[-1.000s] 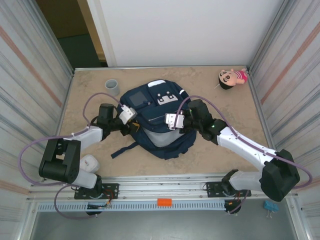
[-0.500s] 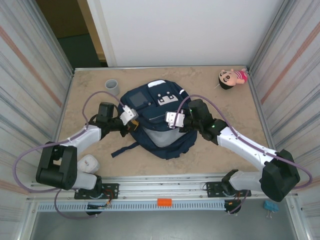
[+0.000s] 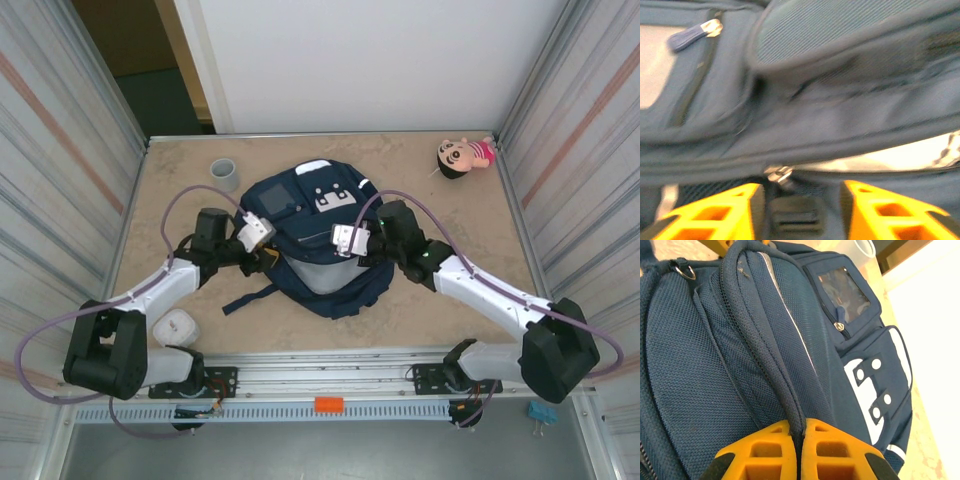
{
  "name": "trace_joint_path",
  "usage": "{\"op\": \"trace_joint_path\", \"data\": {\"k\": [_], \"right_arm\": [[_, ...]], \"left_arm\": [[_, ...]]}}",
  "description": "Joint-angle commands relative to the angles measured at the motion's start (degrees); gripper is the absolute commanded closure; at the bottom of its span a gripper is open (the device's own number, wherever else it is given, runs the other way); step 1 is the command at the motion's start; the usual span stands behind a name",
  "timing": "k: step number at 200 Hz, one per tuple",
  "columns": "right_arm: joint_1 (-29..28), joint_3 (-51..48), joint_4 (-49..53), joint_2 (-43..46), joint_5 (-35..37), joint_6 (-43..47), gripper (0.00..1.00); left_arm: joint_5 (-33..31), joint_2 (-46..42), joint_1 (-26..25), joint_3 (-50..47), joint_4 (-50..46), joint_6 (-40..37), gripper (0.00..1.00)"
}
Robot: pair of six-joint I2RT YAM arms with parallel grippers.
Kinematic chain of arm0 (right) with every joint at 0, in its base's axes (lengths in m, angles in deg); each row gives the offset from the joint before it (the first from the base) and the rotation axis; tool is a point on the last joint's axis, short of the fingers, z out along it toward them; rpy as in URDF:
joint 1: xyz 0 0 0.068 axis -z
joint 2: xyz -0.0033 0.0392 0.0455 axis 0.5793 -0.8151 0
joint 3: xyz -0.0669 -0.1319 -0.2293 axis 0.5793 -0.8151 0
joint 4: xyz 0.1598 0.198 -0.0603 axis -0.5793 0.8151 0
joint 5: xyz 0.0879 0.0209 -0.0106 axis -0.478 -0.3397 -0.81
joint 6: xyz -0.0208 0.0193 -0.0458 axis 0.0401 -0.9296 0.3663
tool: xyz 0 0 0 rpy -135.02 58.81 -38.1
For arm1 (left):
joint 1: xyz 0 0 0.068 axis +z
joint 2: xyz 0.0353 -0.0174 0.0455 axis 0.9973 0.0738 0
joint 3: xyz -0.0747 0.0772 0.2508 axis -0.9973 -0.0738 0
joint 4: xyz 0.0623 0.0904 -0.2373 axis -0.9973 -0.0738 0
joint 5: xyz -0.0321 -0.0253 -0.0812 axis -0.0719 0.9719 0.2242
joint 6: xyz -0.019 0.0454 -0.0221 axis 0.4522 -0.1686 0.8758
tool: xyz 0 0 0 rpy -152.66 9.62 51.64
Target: Pack the student bag
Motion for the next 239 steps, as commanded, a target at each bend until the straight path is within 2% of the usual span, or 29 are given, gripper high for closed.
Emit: {"op": "trace_joint_path", "data": {"k": [1, 56, 81, 104, 114, 136, 169, 205, 221, 239], "right_arm": [[3.84, 0.66, -0.32, 4.74, -6.93, -1.93, 1.00], [5.03, 1.22, -0.62, 6.20, -6.97, -1.08, 1.00], [5.02, 1.39, -1.02, 6.14, -7.08, -1.17, 1.00], [5.03, 1.55, -1.03, 6.16, -7.09, -1.17, 1.00], [4.98, 1.48, -1.09, 6.12, -7.10, -1.26, 1.00], [4.99, 1.19, -1.71, 6.04, -7.11, -1.59, 1.00], [4.76, 0.68, -2.43, 6.20, -7.59, -2.47, 1.00], [4.76, -0.12, -3.20, 6.28, -7.64, -3.36, 1.00], [4.67, -0.35, -3.39, 6.16, -6.90, -3.53, 1.00], [4.49, -0.92, -4.11, 5.78, -5.37, -4.15, 1.00]], "left_arm": [[0.07, -0.88, 1.38, -0.81, 3.50, 1.84, 0.45], [3.39, 6.82, -0.45, 5.73, -2.10, -7.12, 0.35], [5.98, 9.68, -1.59, 8.07, -3.64, -8.61, 0.34], [5.75, 10.92, -2.24, 9.03, -4.62, -9.60, 0.37], [6.28, 11.03, -2.40, 9.30, -5.37, -10.25, 0.40], [6.20, 11.12, -2.55, 9.77, -6.01, -10.45, 0.52], [2.91, 11.35, -2.84, 10.87, -5.27, -7.47, 0.52], [0.45, 12.13, -3.34, 12.25, -5.93, -5.80, 0.65], [1.10, 11.01, -3.99, 12.00, -6.08, -6.37, 0.75], [4.93, 9.01, -4.31, 11.79, -6.36, -5.96, 0.94]]}}
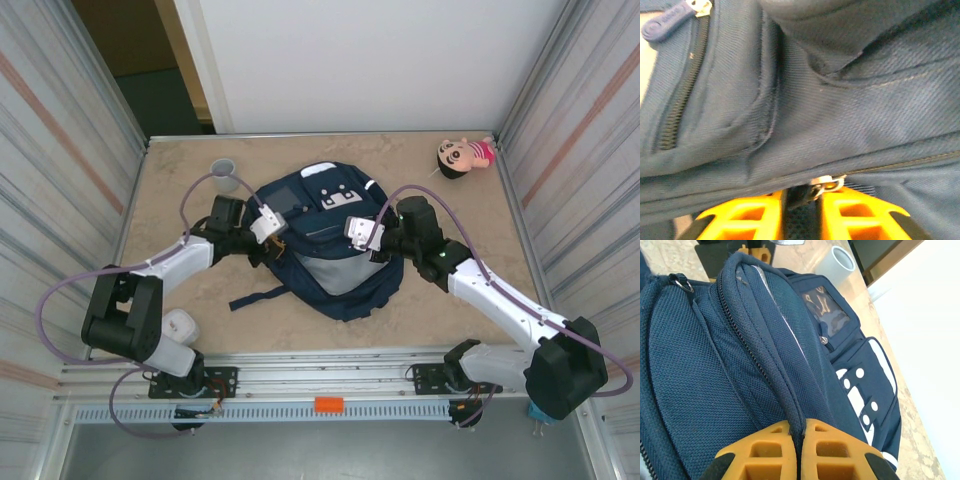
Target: Pack the student bag
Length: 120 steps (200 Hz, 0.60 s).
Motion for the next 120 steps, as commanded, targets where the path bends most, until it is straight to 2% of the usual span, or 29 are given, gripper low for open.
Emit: {"op": "trace_joint_path", "data": {"k": [1, 6, 44, 84, 109, 120], "right_arm": [[-0.01, -0.53, -5.03, 1.38, 0.81, -2.60, 1.00], [-0.05, -0.70, -5.33, 1.28, 1.28, -2.80, 1.00], [-0.83, -1.94, -7.55, 0.37, 4.57, -4.09, 1.00], [-1.80, -3.00, -10.57, -0.45, 6.07, -5.72, 1.00], [-1.70, -3.49, -11.33, -0.82, 7.21, -7.04, 1.00], [-1.47, -3.89, -11.70, -0.67, 7.92, -8.02, 1.00]], "left_arm": [[4.29, -2.84, -0.90, 1.44, 0.15, 0.70, 0.95], [5.70, -3.49, -0.93, 1.10, 0.85, 1.48, 1.00], [12.88, -5.20, -2.52, 0.18, 1.61, 5.56, 1.00], [12.41, -5.96, -7.17, -1.63, 2.07, 7.84, 1.00], [8.34, -6.48, -8.85, -3.57, 6.08, 12.97, 1.00], [8.84, -6.92, -9.11, -4.89, 8.92, 15.60, 1.00]]}}
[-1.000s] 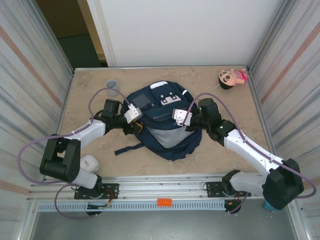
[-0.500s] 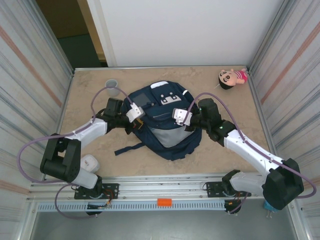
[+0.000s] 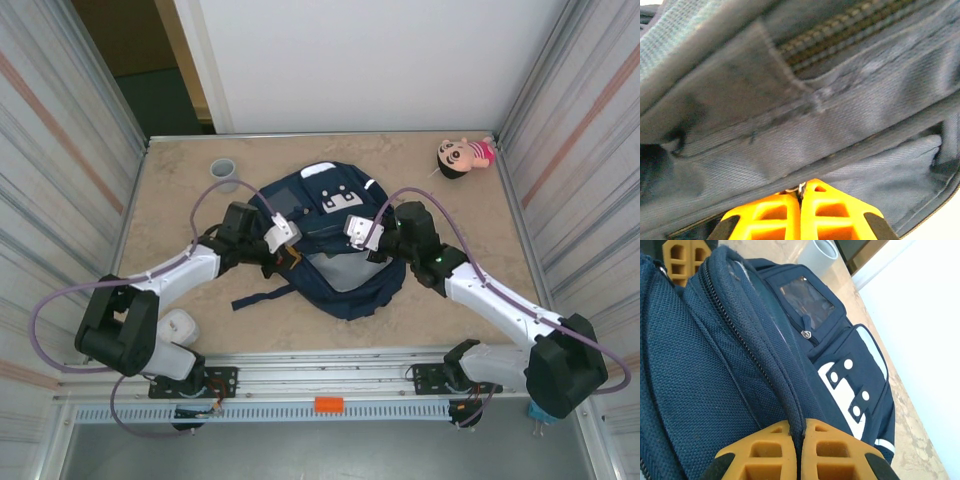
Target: Pack the student bag
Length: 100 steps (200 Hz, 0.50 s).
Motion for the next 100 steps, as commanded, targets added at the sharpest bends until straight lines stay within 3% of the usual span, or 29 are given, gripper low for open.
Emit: {"op": "trace_joint_path", "data": {"k": [1, 39, 55, 68, 83, 100], "right_arm": [[-0.17, -0.46, -5.21, -0.24, 2.36, -3.97, 1.00], [0.01, -1.56, -4.68, -0.53, 2.43, -6.04, 1.00], [0.62, -1.65, -3.46, 0.32, 2.70, -13.43, 1.00], [1.06, -0.68, 1.68, 2.91, 1.18, -22.07, 0.79], [1.15, 0.16, 6.60, 6.29, 1.04, -35.76, 0.47], [1.24, 0.46, 12.69, 9.23, -0.89, -51.28, 0.34]], "left_arm": [[3.89, -3.02, -1.65, -2.11, 7.24, 6.48, 1.00], [5.32, -4.69, -6.67, -3.55, 8.09, 5.77, 1.00], [2.33, -4.22, -6.85, -4.36, 9.69, 8.28, 1.00], [-1.91, -3.22, -6.83, -4.43, 9.19, 9.29, 1.00], [-4.93, -1.76, -6.83, -4.24, 8.35, 9.96, 1.00], [-6.03, -0.87, -6.85, -4.63, 9.16, 10.45, 1.00]]}}
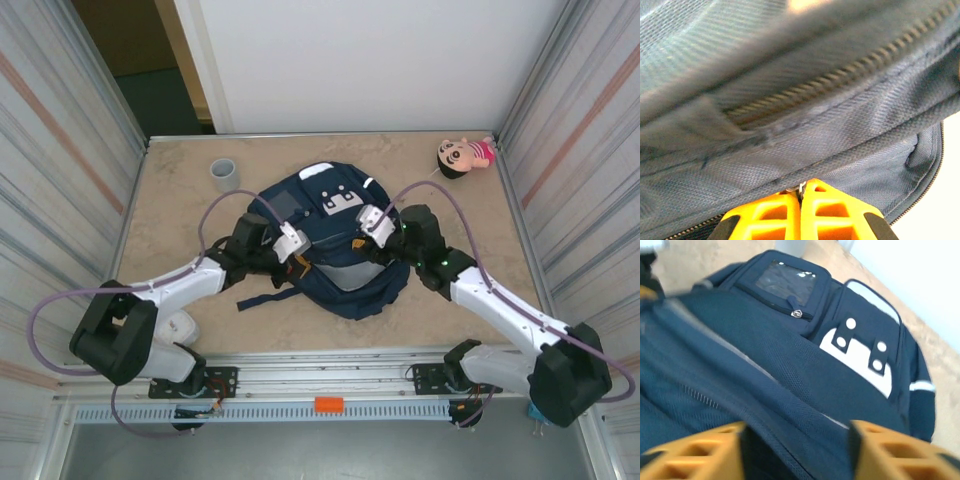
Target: Pack the student bag
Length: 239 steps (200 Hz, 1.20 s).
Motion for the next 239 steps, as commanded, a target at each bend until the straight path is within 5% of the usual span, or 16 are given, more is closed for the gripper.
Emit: {"op": "trace_joint_path", "data": {"k": [1, 33, 62, 112, 156, 239], "right_arm": [[-0.01, 1.62, 7.64, 5.09, -3.00, -28.26, 0.34], [-0.52, -0.08, 19.53, 13.08, -5.62, -51.16, 0.30], [-2.58, -8.97, 12.99, 17.77, -11.16, -69.91, 0.30], [-6.86, -18.10, 0.24, 15.18, -11.98, -89.35, 0.32], [-7.43, -21.96, -4.29, 14.67, -5.48, -93.98, 0.22], [-4.60, -20.91, -15.74, 5.75, -5.59, -93.07, 0.46]], "left_arm": [[-2.11, 1.02, -0.58, -0.43, 2.71, 1.96, 1.00], [-3.12, 0.96, -0.58, -1.66, 2.55, 1.24, 1.00], [-3.95, -0.02, -0.49, -2.10, 0.06, 0.08, 1.00], [-3.98, -2.33, -0.38, -4.22, 2.71, 1.84, 1.00], [-2.89, -2.08, -0.42, -4.33, 4.29, 2.21, 1.00], [5.91, -5.02, -1.71, -5.20, 5.44, 1.64, 1.00]]}}
